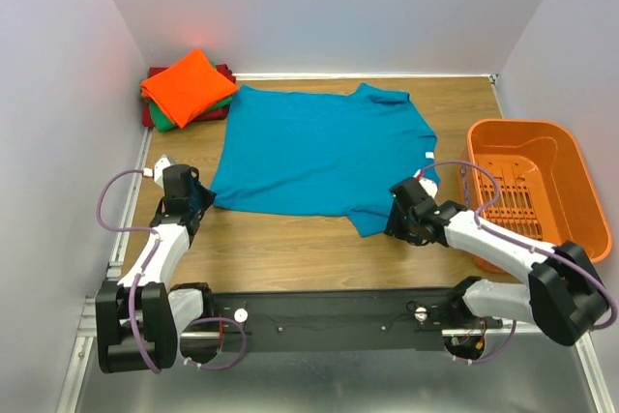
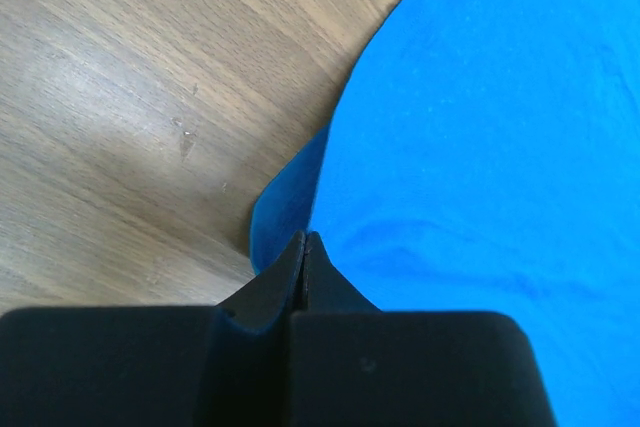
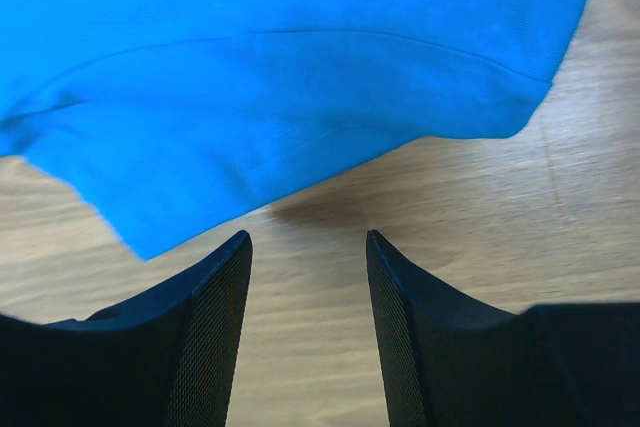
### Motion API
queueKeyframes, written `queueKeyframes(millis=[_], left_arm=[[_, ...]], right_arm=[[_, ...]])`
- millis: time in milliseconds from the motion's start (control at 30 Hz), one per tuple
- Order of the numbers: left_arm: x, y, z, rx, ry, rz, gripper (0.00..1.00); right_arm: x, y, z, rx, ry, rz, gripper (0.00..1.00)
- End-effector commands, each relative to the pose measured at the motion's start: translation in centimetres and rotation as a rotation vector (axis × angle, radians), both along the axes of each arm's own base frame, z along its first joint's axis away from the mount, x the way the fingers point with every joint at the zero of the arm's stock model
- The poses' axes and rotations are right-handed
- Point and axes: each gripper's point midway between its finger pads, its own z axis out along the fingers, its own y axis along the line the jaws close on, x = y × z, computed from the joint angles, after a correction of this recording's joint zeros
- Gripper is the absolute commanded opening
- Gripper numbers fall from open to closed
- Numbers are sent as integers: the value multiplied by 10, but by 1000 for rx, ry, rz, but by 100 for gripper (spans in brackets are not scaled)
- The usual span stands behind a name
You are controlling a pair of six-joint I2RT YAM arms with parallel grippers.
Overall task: Fold and stack the t-shirts
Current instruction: Flatten the tshirt out
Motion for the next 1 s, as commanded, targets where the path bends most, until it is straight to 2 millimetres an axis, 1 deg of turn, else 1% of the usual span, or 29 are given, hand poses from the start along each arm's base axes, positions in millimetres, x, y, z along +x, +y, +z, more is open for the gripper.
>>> queueKeyframes(millis=[0,167,300,467,667,733,767,833,867,900,933,967], left_arm=[[8,0,9,3,-34,-14,0],[9,-1,8,-3,-37,-15,0],[9,0,8,-4,-35,-14,0],[9,-2,6,-7,-29,-19,0],[7,-2,3,-8,-20,-22,0],[6,-3,2,-10,-17,-23,0],[6,-3,1,-10,-17,-23,0],[5,-3,1,-12,-19,-24,0],[4,-3,0,-13,-17,-21,0],[3,-3,-1,-13,-16,-21,0],[2,-3,-2,-14,-15,-20,0],[1,-3,-2,-14,-16,-18,0]], right_arm=[[19,-9,3,-96,-79,-76,57],[26,-4,-3,-123,-89,-65,59],[36,4,2,-108,-118,-65,59],[39,10,0,-106,-118,-67,59],[37,9,-12,-135,-89,-64,58],[36,11,-14,-140,-83,-55,54],[34,12,-15,-139,-79,-52,41],[31,13,-15,-133,-73,-37,25],[30,12,-11,-119,-82,-37,18],[27,14,-9,-103,-83,-25,8],[20,10,-10,-106,-67,-19,5],[17,10,-6,-93,-70,-15,2]])
